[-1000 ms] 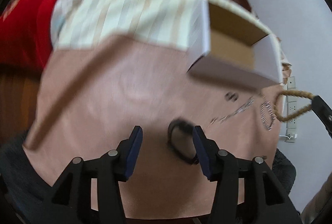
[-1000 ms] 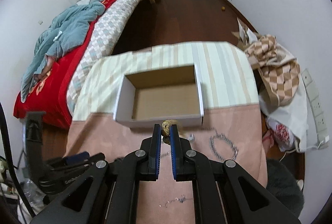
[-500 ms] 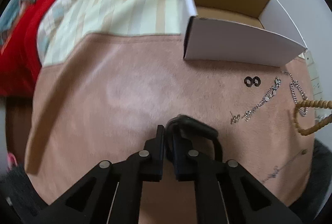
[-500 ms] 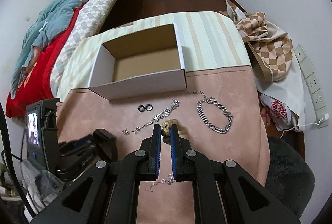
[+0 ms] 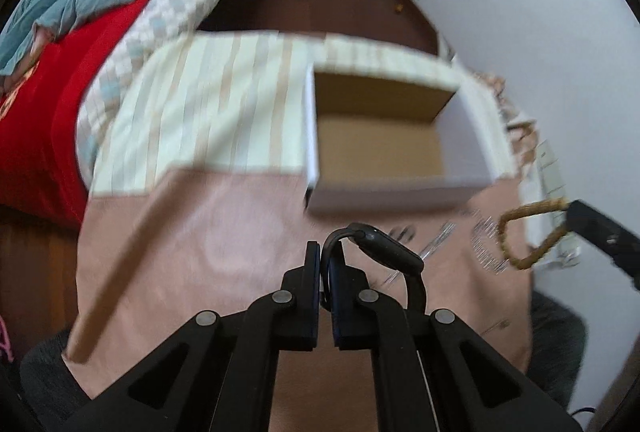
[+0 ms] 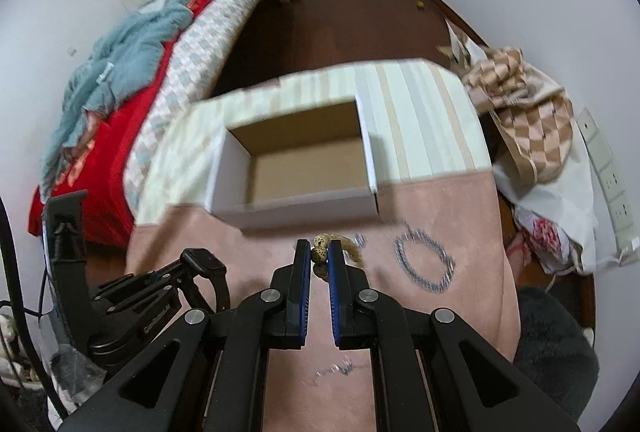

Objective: Organize jewelry
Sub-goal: 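Carry the bead bracelet and watch band with both tools over the white box, then open both tools to drop the bracelet and watch band into the box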

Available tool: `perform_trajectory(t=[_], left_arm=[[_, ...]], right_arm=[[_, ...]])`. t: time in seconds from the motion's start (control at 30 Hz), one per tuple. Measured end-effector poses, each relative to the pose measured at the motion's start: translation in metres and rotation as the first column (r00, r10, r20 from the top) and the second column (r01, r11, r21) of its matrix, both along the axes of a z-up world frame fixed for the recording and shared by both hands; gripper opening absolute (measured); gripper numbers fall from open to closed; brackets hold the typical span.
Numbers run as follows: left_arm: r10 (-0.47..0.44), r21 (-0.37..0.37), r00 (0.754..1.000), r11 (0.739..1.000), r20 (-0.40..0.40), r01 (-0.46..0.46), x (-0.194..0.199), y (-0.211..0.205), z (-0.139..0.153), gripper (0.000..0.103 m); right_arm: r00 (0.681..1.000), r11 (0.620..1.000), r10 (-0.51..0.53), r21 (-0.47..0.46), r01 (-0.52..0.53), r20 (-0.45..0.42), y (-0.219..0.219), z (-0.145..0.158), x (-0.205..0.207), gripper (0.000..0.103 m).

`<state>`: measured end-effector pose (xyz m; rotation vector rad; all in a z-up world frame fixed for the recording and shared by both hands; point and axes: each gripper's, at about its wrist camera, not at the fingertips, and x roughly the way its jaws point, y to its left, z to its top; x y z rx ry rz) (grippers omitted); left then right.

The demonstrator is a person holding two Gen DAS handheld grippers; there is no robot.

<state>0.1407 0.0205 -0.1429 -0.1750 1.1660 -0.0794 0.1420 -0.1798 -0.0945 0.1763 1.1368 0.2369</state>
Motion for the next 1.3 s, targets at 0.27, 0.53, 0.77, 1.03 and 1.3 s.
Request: perform_trajectory(t=[0.27,0.53,0.77,1.03,1.3], left_arm=[[-0.034,-0.017,0.999,0.999,-0.008,0.034,0.090,0.009,0.002,0.002],[-0.053,-0.039,0.992,0.998,-0.111,0.049,0.135,0.006,-0.033,0.002],[-0.022,-0.061,0.985,0.998,-0.171,0.012,0.154,0.007,-0.040,0.014],[-0.010,0.003,0.995,1.000,-0.103,0.010,0.151,0.006,-0.018,0.078],[0.030,0.158,0.999,0.987,-0.012,-0.027,0.121,0.009,0.002,0.103]], right_arm=[[0.999,0.999,0.033,0.022,-0.034,0.043,0.017,0.025,0.064,0.009],[0.998,0.999,0.051,-0.008,-0.051,-0.039,0.035,-0.015,0.123,0.009],[0.992,0.996,0.083,0.023,-0.082,-0.095,0.037,-0.037,0.146,0.009],[0.985,0.997,0.070,0.032,-0.066,-0.155,0.018,-0.047,0.144,0.035],[0.992,0.988,0.040,-0.145,-0.057,-0.116,0.010,-0.045,0.118,0.091]])
